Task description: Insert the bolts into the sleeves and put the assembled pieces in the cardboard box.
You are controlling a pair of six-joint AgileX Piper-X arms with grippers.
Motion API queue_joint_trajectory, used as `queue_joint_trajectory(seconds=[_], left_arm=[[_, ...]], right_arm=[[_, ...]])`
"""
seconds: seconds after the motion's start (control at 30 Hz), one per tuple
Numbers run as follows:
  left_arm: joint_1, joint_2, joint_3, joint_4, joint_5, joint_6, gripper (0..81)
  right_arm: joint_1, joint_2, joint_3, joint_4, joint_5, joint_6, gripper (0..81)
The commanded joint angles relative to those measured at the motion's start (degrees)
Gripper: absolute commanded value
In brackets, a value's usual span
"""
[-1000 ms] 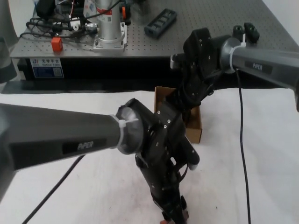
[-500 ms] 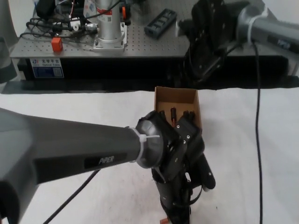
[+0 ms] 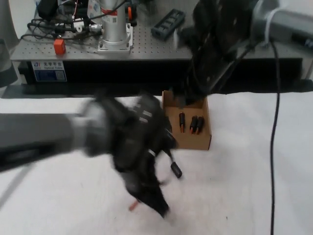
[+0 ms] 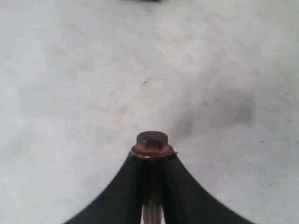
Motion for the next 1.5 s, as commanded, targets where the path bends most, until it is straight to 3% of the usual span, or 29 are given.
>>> queue_joint_trajectory(seconds=[0.0, 0.27, 0.77, 0.9, 1.03, 1.17, 1.27, 1.47], left_arm=[[5.26, -11.71, 8.06, -10.09, 3.0, -7.88, 0.6], [10.85, -24.17, 13.71, -15.45, 3.31, -12.51, 0.6], [11.38, -26.6, 13.71, -12.07, 3.31, -11.58, 0.6], [11.38, -26.6, 13.71, -11.99, 3.31, -11.58, 0.6], [11.38, -26.6, 13.71, -11.99, 3.31, -11.58, 0.6], [11.38, -26.6, 13.71, -12.03, 3.98, -11.58, 0.6], [11.38, -26.6, 13.71, -13.31, 9.72, -11.58, 0.6], [13.12, -26.6, 14.79, -23.9, 30.35, -13.26, 0.6]], right_arm=[[3.2, 1.22, 2.57, -0.69, -0.43, -0.61, 33.7], [7.17, 7.97, 2.94, 2.93, 0.04, -0.89, 33.7], [7.83, 12.78, 2.94, 9.25, 1.36, -2.35, 32.7], [7.83, 12.78, 2.94, 10.03, 1.36, -2.37, 21.8], [7.83, 12.78, 2.94, 8.75, 1.36, -4.69, 1.1], [7.16, 11.8, 2.94, 7.08, -0.72, -4.97, 1.5], [5.33, 9.03, 3.07, 6.94, -7.57, -5.96, 1.5], [-0.45, -4.54, 9.34, 5.94, -17.94, -7.53, 1.5]])
